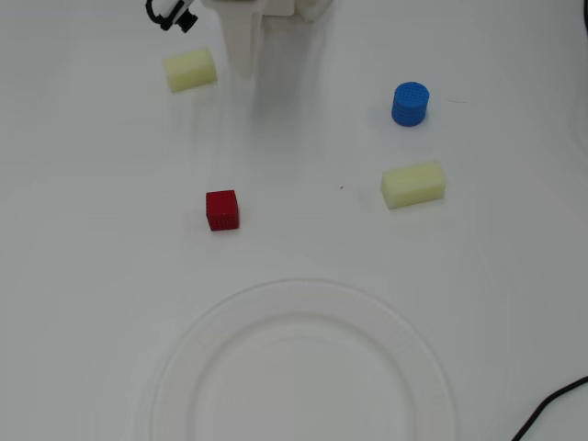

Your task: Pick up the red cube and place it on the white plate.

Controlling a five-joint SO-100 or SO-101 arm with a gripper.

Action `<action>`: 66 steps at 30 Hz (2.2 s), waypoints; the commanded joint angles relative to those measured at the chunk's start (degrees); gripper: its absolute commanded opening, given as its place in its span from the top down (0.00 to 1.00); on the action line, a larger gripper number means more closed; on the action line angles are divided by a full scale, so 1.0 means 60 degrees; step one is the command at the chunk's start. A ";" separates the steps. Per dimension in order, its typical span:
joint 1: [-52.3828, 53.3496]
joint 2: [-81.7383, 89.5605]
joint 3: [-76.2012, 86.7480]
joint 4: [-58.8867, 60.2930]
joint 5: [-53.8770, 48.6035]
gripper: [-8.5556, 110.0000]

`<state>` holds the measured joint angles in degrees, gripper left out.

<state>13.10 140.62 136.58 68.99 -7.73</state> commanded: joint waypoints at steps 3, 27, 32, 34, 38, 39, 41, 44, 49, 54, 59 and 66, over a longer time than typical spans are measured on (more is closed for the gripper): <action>0.0132 -0.3003 -0.3516 0.0571 -0.0308 0.91; 0.0249 -0.8965 -0.7222 0.0308 -0.0747 0.72; 0.0278 -0.9595 -0.7808 0.0322 -0.0762 0.74; 0.0264 -0.9829 -0.7925 0.0322 -0.0835 0.76; 0.0264 -1.0063 -0.8027 0.0322 -0.0850 0.79; 0.0264 -1.0063 -0.8027 0.0322 -0.0820 0.80; 0.0249 -1.0063 -0.8071 0.0322 -0.0776 0.82; 0.0205 -1.0034 -0.8262 0.0337 -0.0688 0.88; 0.0176 -0.9741 -0.8452 0.0469 -0.0483 0.93; 0.0146 -0.9111 -0.8438 0.0454 -0.0396 0.93; 0.0029 -0.8071 -0.8628 0.0249 -0.0308 0.93; -0.0513 -0.5640 -0.7485 -0.2314 0.0571 0.93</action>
<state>11.34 98.17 89.74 62.49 -5.89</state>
